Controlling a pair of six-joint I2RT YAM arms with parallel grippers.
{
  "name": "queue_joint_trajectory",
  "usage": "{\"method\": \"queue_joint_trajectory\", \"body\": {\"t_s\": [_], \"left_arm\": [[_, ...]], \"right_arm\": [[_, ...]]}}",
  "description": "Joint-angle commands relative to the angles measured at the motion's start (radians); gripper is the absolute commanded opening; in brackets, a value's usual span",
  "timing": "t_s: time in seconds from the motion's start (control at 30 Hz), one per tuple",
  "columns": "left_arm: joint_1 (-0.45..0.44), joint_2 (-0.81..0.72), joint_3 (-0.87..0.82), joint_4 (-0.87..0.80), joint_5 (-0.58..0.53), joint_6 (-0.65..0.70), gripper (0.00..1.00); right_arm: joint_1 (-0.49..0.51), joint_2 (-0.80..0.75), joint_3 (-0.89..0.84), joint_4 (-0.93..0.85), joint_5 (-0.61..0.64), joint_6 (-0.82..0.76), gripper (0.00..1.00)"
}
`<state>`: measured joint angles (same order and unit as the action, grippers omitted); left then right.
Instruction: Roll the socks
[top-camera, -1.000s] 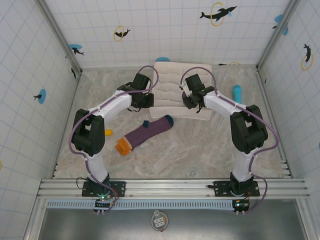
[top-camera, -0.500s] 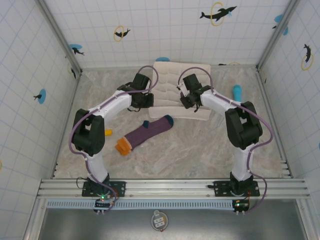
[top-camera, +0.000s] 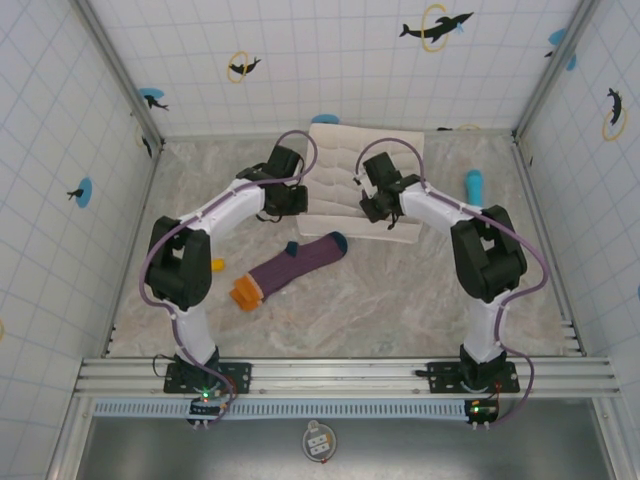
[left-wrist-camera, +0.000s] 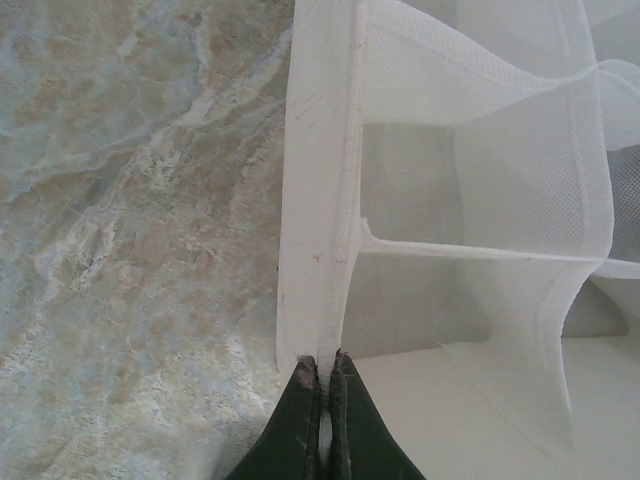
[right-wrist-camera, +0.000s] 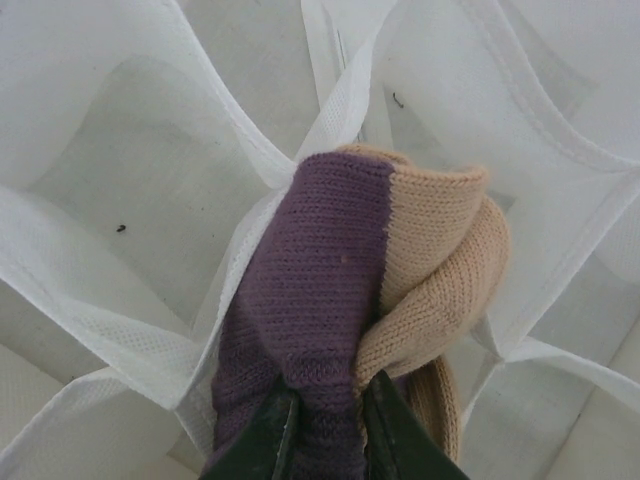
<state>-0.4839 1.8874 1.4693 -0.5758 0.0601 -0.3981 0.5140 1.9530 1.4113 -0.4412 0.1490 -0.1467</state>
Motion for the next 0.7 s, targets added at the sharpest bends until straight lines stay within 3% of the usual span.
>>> {"method": "queue_joint_trajectory", "body": {"t_s": [0.0, 0.43, 0.67], "left_arm": [[-0.002, 0.039, 0.031, -0.041, -0.022, -0.023, 0.0], [-0.002, 0.057, 0.074, -0.056, -0.026, -0.018, 0.0], [-0.001, 0.061, 0.076, -0.053, -0.022, -0.026, 0.0]], "right_arm": [[-0.002, 0.123, -0.006, -0.288, -0.051, 0.027, 0.0], [-0.034, 0.263, 0.138, -0.363, -0.072, 0.142, 0.0], [-0.041, 0.33, 0.226, -0.467, -0.014, 0.151, 0.02]]}}
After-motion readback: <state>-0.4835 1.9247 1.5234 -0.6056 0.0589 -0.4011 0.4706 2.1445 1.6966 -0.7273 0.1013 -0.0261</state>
